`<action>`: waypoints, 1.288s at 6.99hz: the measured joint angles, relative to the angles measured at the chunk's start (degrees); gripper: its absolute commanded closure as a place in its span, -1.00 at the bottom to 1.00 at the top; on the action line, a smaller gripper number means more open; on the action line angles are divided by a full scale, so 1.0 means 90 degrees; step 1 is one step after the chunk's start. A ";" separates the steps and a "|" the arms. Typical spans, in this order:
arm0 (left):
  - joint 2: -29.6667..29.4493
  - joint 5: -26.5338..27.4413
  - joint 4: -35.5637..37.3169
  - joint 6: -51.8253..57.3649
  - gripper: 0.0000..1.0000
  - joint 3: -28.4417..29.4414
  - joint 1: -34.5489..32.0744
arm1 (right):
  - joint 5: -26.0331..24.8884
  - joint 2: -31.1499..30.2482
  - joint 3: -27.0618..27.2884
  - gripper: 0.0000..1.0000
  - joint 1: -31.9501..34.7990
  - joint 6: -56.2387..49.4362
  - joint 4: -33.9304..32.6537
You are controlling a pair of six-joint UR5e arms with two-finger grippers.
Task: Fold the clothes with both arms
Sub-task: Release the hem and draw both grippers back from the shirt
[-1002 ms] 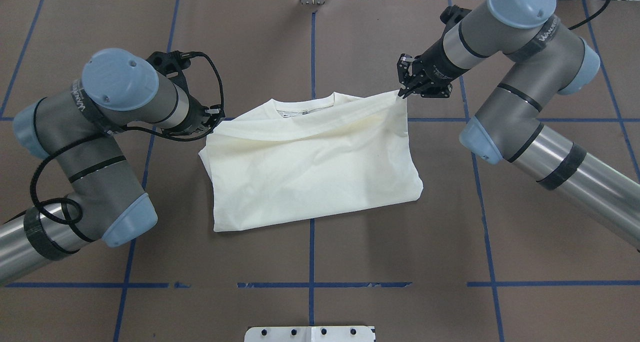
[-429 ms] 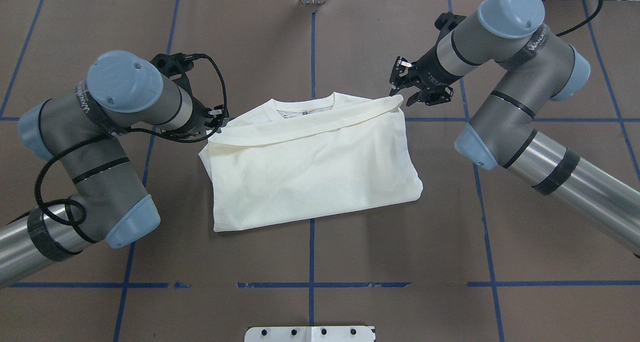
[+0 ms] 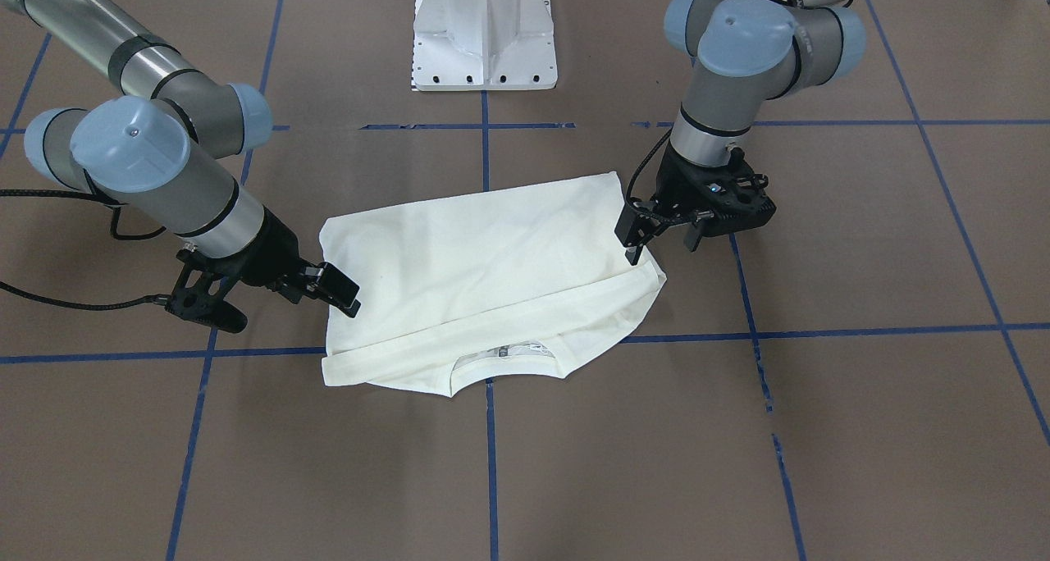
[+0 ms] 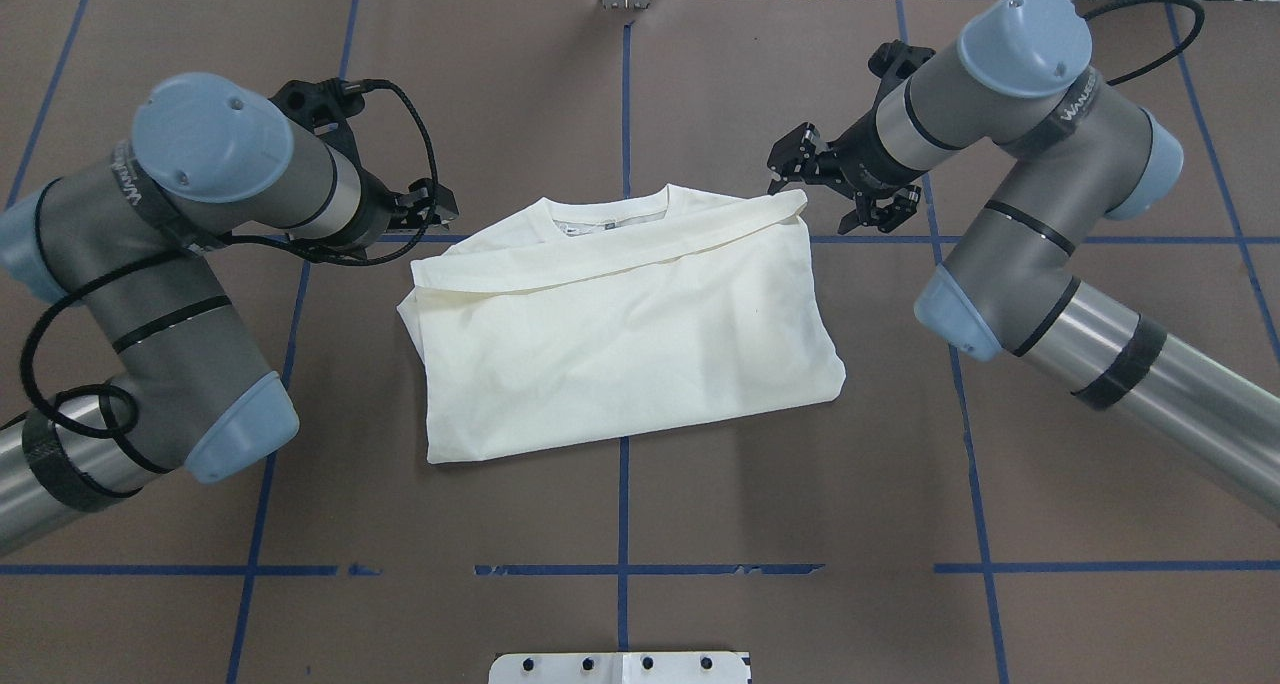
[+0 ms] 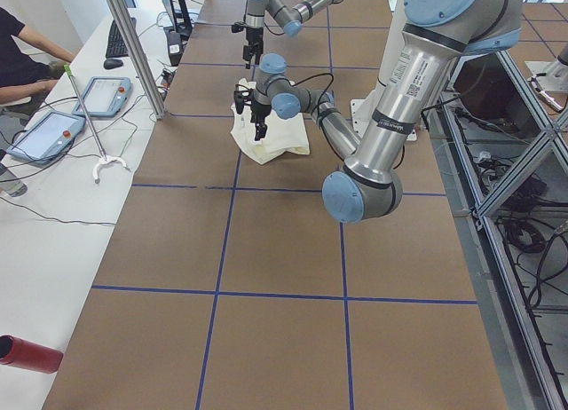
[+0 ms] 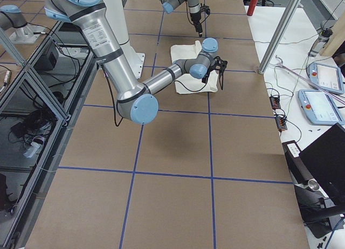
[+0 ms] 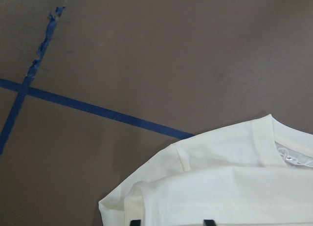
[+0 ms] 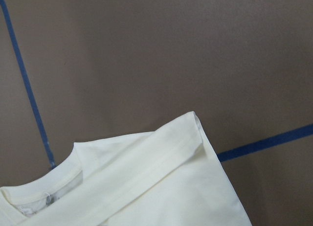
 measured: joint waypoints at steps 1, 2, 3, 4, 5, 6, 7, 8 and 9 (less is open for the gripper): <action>0.0157 -0.0001 0.0010 0.0050 -1.00 -0.0233 -0.0025 | -0.0303 -0.0373 0.0393 -1.00 -0.0350 0.0017 -0.0019; 0.0239 -0.0001 0.0016 0.0064 -1.00 -0.0366 -0.0028 | -0.0606 -0.0795 0.0808 -0.99 -0.0734 0.0030 -0.0048; 0.0268 -0.0001 0.0019 0.0059 -1.00 -0.0428 -0.0025 | -0.0806 -0.1148 0.1129 -0.97 -0.1026 0.0038 -0.0062; 0.0277 -0.0001 0.0020 0.0042 -1.00 -0.0499 -0.0024 | -0.0965 -0.1402 0.1312 -0.91 -0.1249 0.0041 -0.0071; 0.0277 -0.0001 0.0020 0.0024 -1.00 -0.0562 -0.0015 | -0.1092 -0.1502 0.1350 -0.91 -0.1409 0.0043 -0.0083; 0.0277 -0.0001 0.0020 0.0007 -1.00 -0.0589 -0.0009 | -0.1182 -0.1511 0.1315 -0.91 -0.1511 0.0041 -0.0106; 0.0279 -0.0001 0.0020 0.0000 -1.00 -0.0598 -0.0006 | -0.1280 -0.1472 0.1227 -0.83 -0.1570 0.0023 -0.0132; 0.0281 -0.0001 0.0020 -0.0003 -1.00 -0.0601 -0.0003 | -0.1358 -0.1419 0.1126 -0.22 -0.1594 -0.0005 -0.0144; 0.0285 0.0001 0.0018 -0.0004 -1.00 -0.0598 -0.0003 | -0.1400 -0.1388 0.1070 0.51 -0.1594 -0.0018 -0.0148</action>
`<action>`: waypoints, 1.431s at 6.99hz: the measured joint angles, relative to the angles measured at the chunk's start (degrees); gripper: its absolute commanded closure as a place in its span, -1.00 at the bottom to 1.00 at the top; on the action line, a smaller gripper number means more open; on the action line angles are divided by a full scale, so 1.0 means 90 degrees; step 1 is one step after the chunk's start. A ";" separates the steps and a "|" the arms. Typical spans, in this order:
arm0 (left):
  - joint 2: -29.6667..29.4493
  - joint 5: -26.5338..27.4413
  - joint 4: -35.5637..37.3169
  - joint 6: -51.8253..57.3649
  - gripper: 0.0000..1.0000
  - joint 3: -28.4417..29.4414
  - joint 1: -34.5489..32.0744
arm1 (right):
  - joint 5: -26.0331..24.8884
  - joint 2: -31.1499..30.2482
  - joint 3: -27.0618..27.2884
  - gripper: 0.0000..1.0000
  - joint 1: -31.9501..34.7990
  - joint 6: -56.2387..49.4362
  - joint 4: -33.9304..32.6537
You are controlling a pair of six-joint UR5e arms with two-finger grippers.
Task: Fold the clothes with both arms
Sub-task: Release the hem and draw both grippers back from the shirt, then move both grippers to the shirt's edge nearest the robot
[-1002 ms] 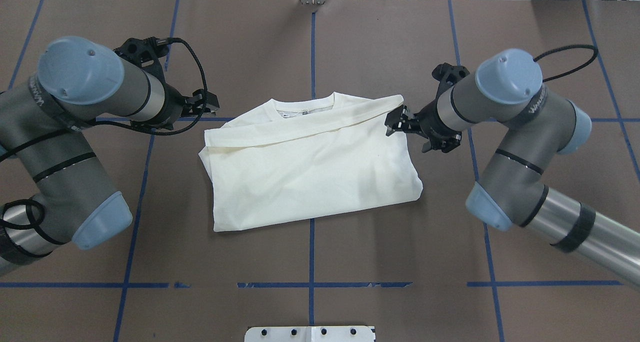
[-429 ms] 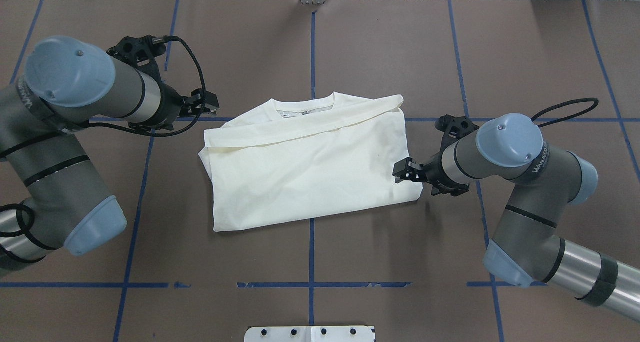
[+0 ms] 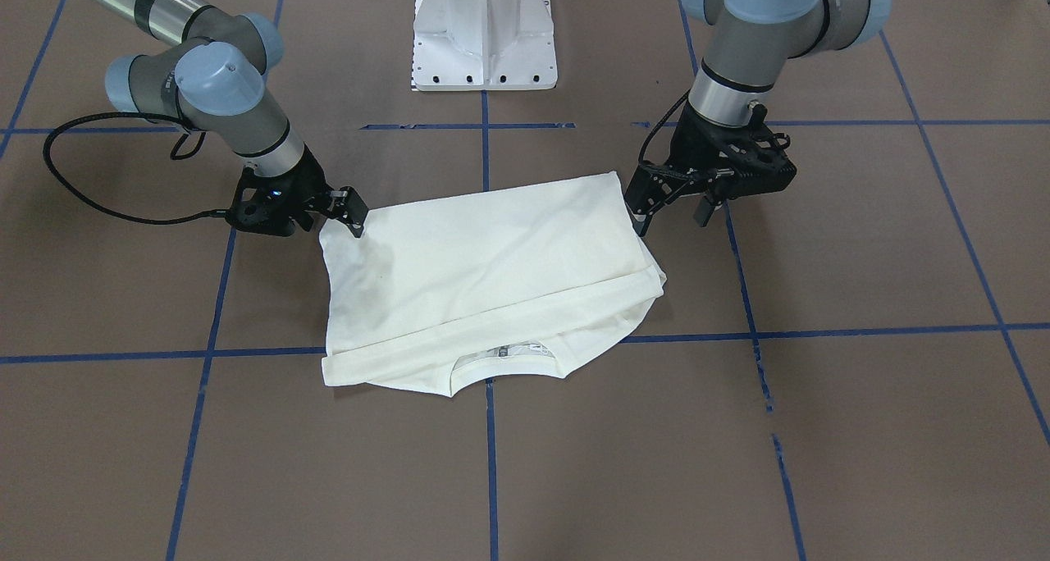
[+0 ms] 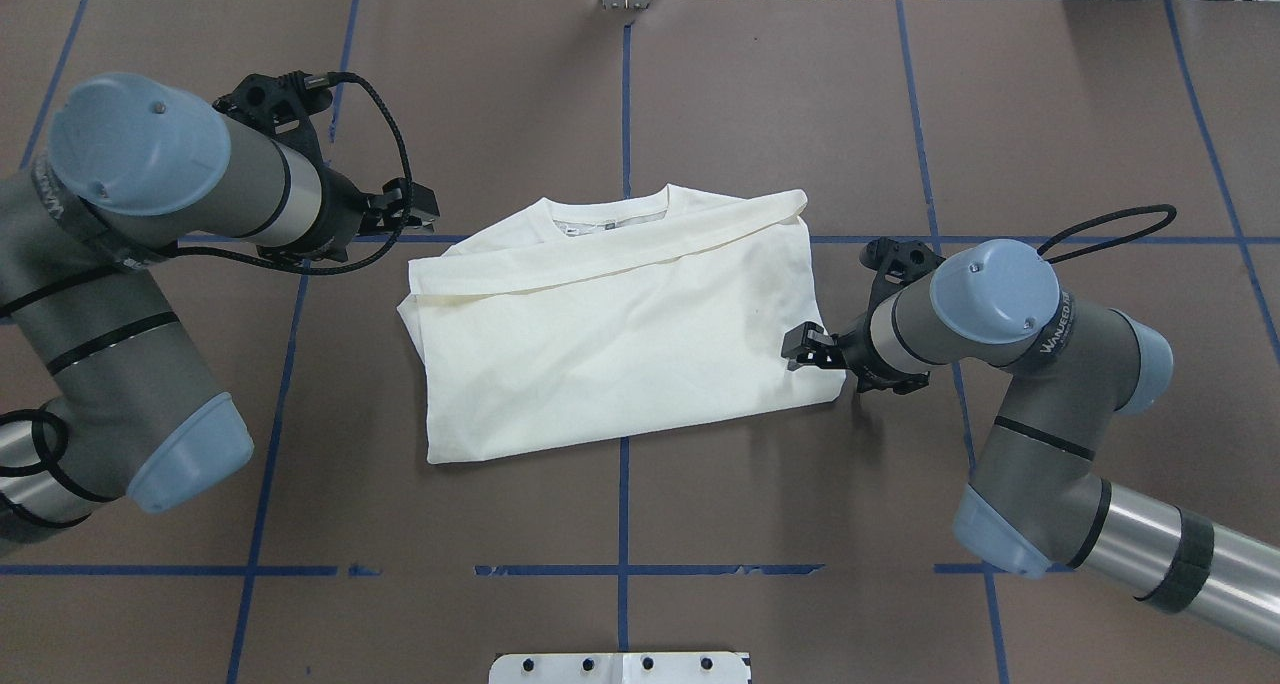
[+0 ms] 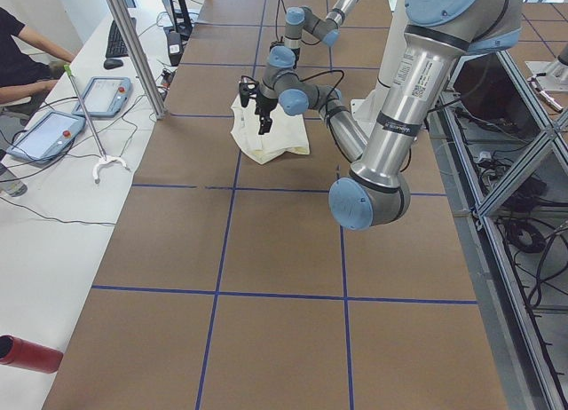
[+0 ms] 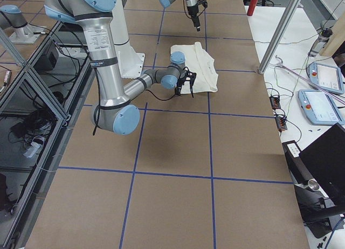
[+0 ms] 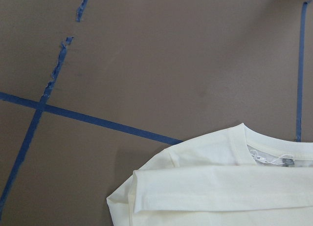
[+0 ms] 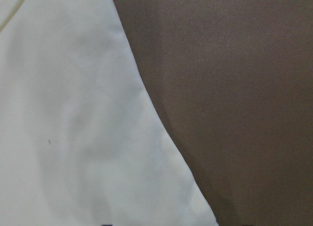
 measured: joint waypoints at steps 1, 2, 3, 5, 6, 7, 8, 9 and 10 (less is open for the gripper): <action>0.0003 0.0005 -0.0004 0.0002 -1.00 0.0013 0.0000 | -0.0026 0.0013 -0.0024 1.00 0.0000 -0.0012 -0.0002; 0.0005 0.0007 -0.0007 0.0009 -1.00 0.0033 0.0000 | -0.0039 0.0016 -0.0023 1.00 0.0000 -0.0025 -0.0002; 0.0006 0.0007 -0.0008 0.0017 -1.00 0.0054 0.0004 | -0.0042 0.0019 -0.0014 1.00 0.0005 -0.0029 -0.0002; 0.0001 0.0008 -0.0010 0.0021 -1.00 0.0069 0.0015 | 0.0009 -0.0049 0.0137 1.00 0.0053 -0.0034 0.0002; -0.0002 0.0008 -0.0014 0.0020 -1.00 0.0070 0.0018 | -0.0025 -0.0354 0.0484 1.00 -0.0024 -0.0012 0.0001; -0.0002 0.0011 -0.0016 0.0019 -1.00 0.0064 0.0023 | -0.0137 -0.1017 0.1194 1.00 -0.0352 0.0038 -0.0001; -0.0005 0.0017 -0.0017 0.0017 -1.00 0.0063 0.0029 | -0.0256 -0.1725 0.1959 1.00 -0.0806 0.0145 -0.0002; -0.0012 0.0023 -0.0018 0.0011 -1.00 0.0068 0.0038 | -0.0340 -0.2236 0.2509 1.00 -0.1371 0.0438 0.0000; -0.0017 0.0028 -0.0022 0.0002 -1.00 0.0066 0.0057 | -0.0460 -0.2533 0.2799 0.53 -0.2023 0.0823 0.0002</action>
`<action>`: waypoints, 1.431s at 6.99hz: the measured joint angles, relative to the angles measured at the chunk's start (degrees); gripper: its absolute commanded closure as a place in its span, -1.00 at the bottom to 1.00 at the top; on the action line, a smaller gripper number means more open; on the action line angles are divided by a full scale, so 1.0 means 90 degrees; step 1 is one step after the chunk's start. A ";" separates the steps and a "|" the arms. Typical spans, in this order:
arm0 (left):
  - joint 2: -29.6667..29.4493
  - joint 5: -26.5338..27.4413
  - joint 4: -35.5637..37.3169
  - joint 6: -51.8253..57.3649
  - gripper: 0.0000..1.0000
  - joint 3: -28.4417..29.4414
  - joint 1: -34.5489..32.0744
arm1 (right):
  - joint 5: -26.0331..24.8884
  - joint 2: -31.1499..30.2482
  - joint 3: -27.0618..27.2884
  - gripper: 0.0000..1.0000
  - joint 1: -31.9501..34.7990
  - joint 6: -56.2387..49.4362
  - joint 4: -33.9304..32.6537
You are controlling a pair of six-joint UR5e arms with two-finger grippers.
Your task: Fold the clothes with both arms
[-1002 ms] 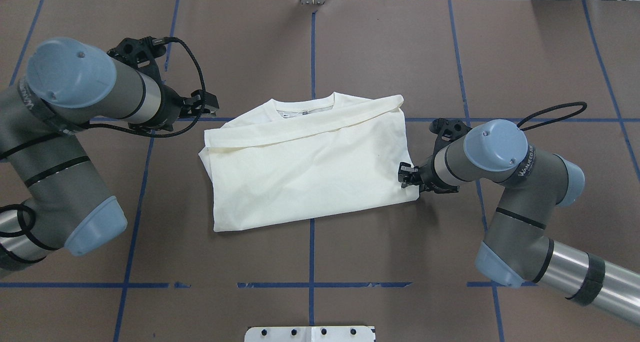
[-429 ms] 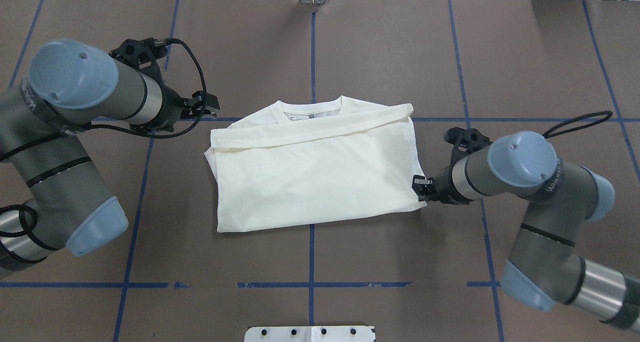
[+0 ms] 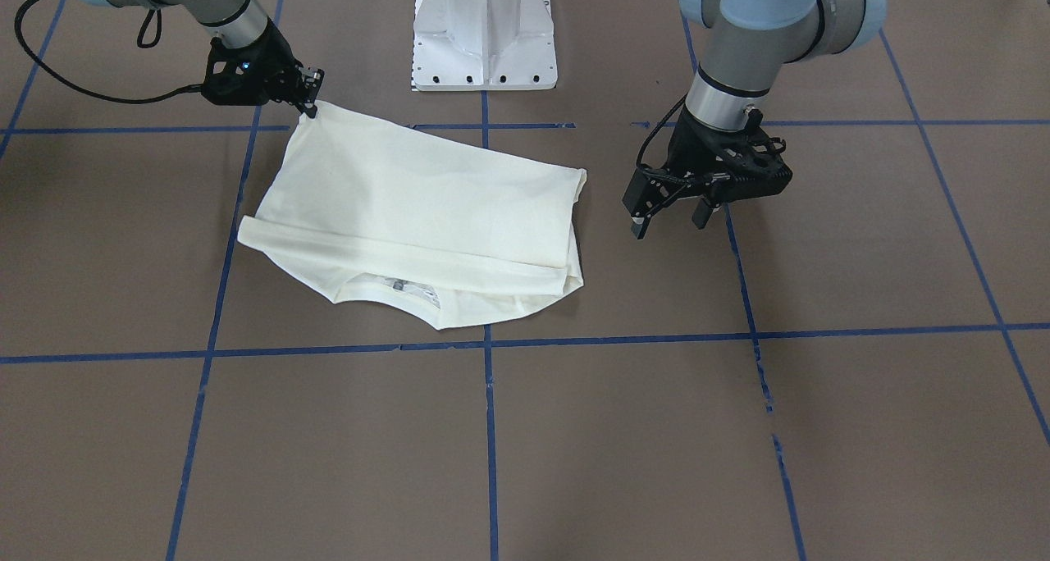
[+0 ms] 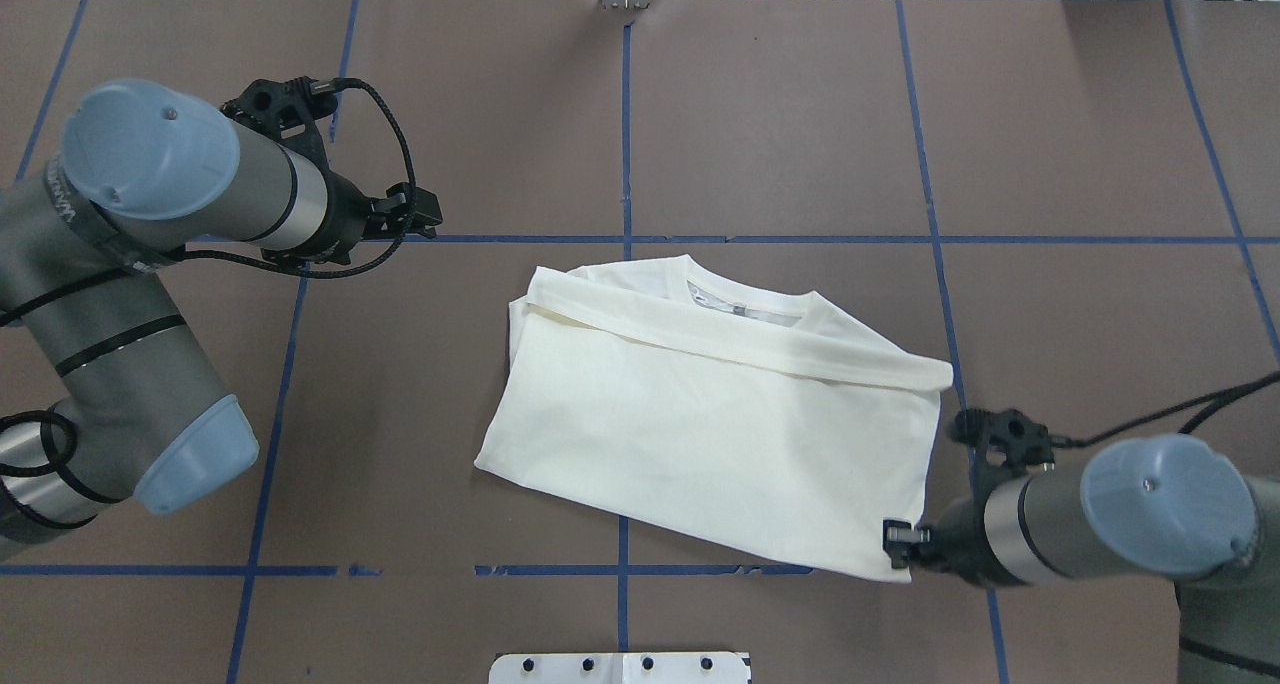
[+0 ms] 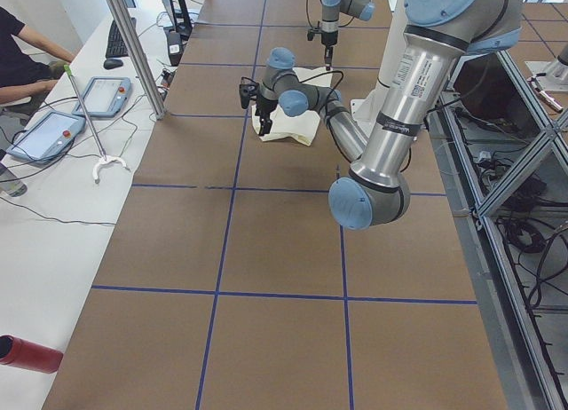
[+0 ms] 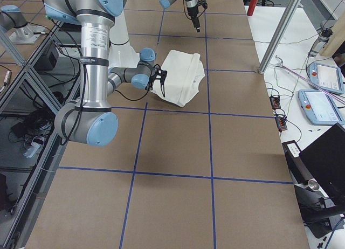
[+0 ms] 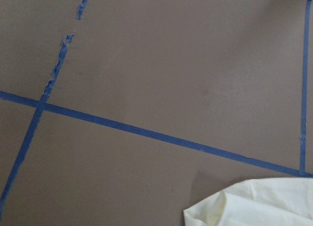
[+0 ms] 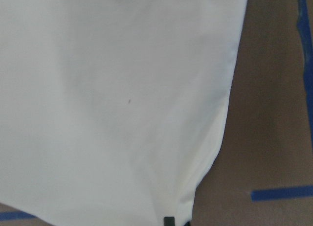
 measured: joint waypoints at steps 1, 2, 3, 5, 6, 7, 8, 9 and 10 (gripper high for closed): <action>-0.0009 0.0005 -0.0011 -0.0021 -1.00 -0.0011 0.0030 | -0.0163 -0.0206 0.0161 -0.98 -0.0593 0.0266 0.0000; -0.0020 0.0006 -0.0019 -0.0082 -1.00 -0.0034 0.0061 | -0.0258 -0.0318 0.0290 -1.00 -0.0922 0.0423 0.0003; -0.0035 0.0003 -0.0025 -0.0253 -1.00 -0.0067 0.0150 | -0.0316 -0.0363 0.0455 -1.00 -0.1013 0.0580 0.0004; -0.0063 0.0030 -0.0042 -0.1202 -0.99 -0.0119 0.0734 | -0.0384 -0.0274 0.0717 -1.00 -0.0470 0.0762 0.0030; -0.0062 0.0100 -0.0049 -0.1755 -0.99 -0.0146 0.1144 | -0.0389 -0.0131 0.0752 -1.00 -0.0032 0.0779 0.0044; -0.0067 0.0230 -0.0052 -0.2231 -0.96 -0.0157 0.1611 | -0.0381 0.0019 0.0750 -1.00 0.0348 0.0779 0.0051; -0.0088 0.0370 -0.0081 -0.2569 -0.95 -0.0084 0.2039 | -0.0380 0.0147 0.0731 -1.00 0.0623 0.0775 0.0053; -0.0123 0.0482 -0.0249 -0.2730 -0.86 0.0150 0.2280 | -0.0389 0.0214 0.0711 -1.00 0.0778 0.0772 0.0054; -0.0157 0.0590 -0.0518 -0.2795 -0.72 0.0440 0.2369 | -0.0394 0.0244 0.0699 -1.00 0.0855 0.0772 0.0054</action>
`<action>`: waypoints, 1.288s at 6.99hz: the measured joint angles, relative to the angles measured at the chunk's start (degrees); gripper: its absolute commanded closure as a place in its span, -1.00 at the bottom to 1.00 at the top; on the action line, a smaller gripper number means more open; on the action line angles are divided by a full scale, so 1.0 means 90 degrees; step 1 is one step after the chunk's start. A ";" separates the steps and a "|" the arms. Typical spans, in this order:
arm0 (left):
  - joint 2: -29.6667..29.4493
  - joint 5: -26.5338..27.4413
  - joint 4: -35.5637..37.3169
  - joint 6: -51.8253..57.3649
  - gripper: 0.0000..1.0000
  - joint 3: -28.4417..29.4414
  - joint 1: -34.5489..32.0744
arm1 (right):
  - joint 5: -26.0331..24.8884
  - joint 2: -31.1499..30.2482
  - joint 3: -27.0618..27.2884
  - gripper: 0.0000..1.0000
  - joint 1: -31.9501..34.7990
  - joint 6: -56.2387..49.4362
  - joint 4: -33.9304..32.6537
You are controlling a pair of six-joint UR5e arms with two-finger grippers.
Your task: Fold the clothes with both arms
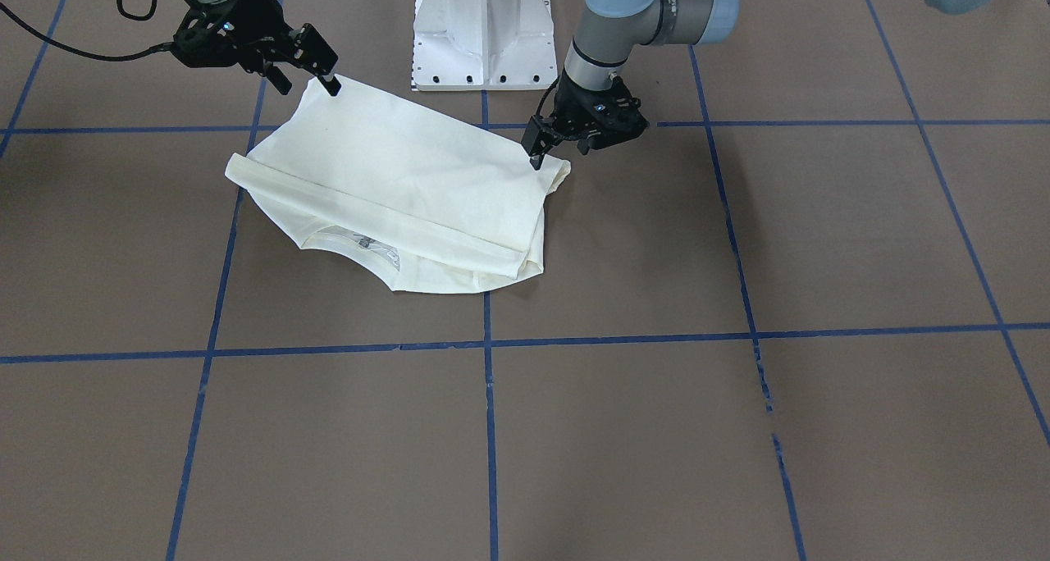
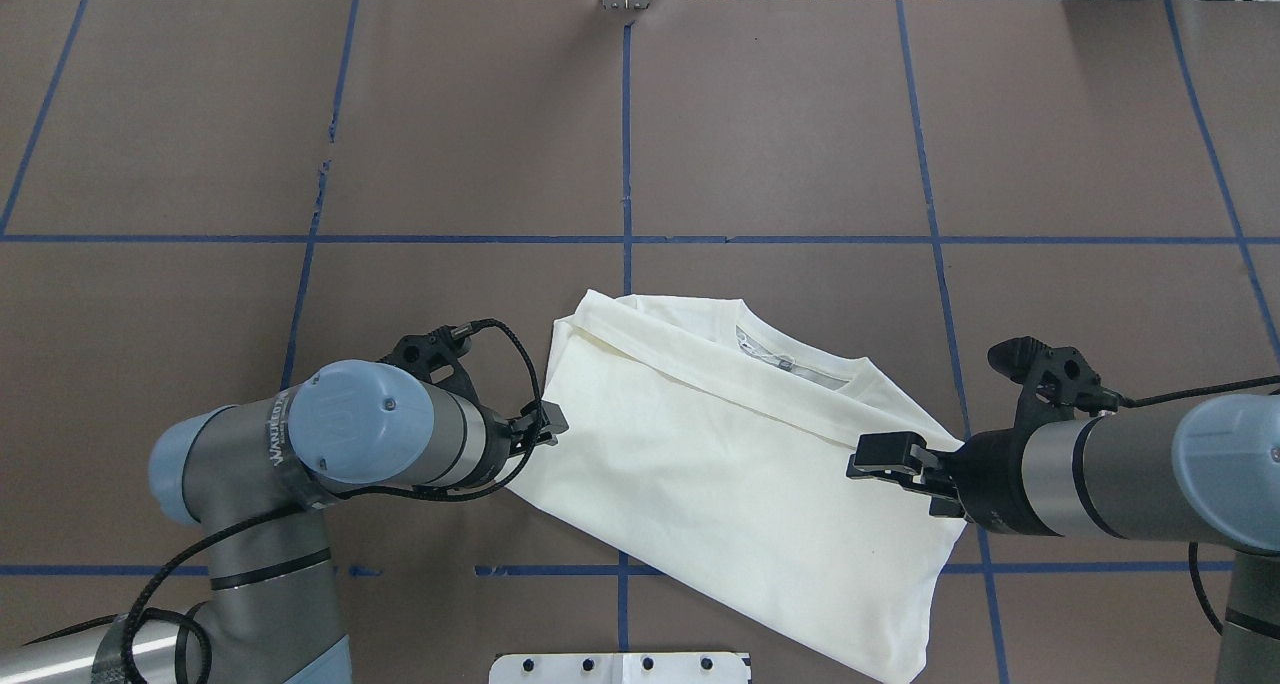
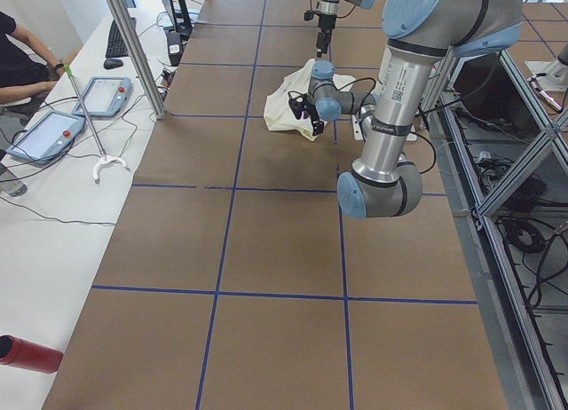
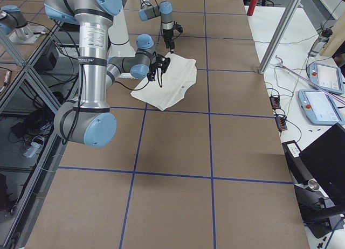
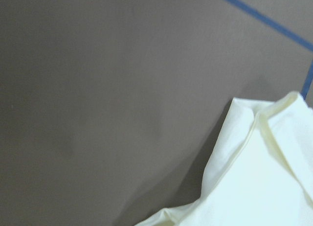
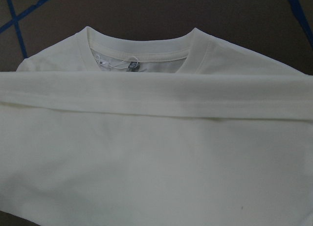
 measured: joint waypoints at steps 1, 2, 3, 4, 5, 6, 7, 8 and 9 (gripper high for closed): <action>-0.0013 0.0064 -0.0174 -0.0029 -0.54 0.0176 0.0030 | -0.0002 0.0015 -0.0007 -1.00 0.0030 0.0000 0.0000; -0.0017 0.0090 -0.0244 -0.0046 -0.43 0.0223 0.0040 | -0.0003 0.0019 -0.0018 -1.00 0.0038 -0.0003 0.0000; -0.0016 0.0099 -0.0269 -0.0057 -0.43 0.0208 0.0050 | -0.0001 0.0041 -0.0037 -1.00 0.0048 -0.0007 -0.0002; -0.0007 0.0104 -0.0276 -0.0059 -0.41 0.0195 0.0058 | 0.0001 0.0073 -0.0053 -1.00 0.0054 -0.0009 -0.0006; 0.0011 0.0109 -0.0278 -0.0059 -0.41 0.0191 0.0065 | -0.0001 0.0091 -0.0064 -1.00 0.0054 -0.0010 -0.0008; 0.0041 0.0111 -0.0274 -0.0057 -0.36 0.0191 0.0069 | -0.0002 0.0097 -0.0068 -1.00 0.0054 -0.0013 -0.0009; 0.0067 0.0112 -0.0258 -0.0055 -0.28 0.0188 0.0072 | -0.0003 0.0102 -0.0070 -1.00 0.0054 -0.0017 -0.0009; 0.0075 0.0110 -0.0241 -0.0057 -0.04 0.0185 0.0073 | -0.0003 0.0107 -0.0070 -1.00 0.0056 -0.0017 -0.0010; 0.0069 0.0106 -0.0231 -0.0061 0.37 0.0184 0.0074 | -0.0003 0.0109 -0.0070 -1.00 0.0067 -0.0015 -0.0010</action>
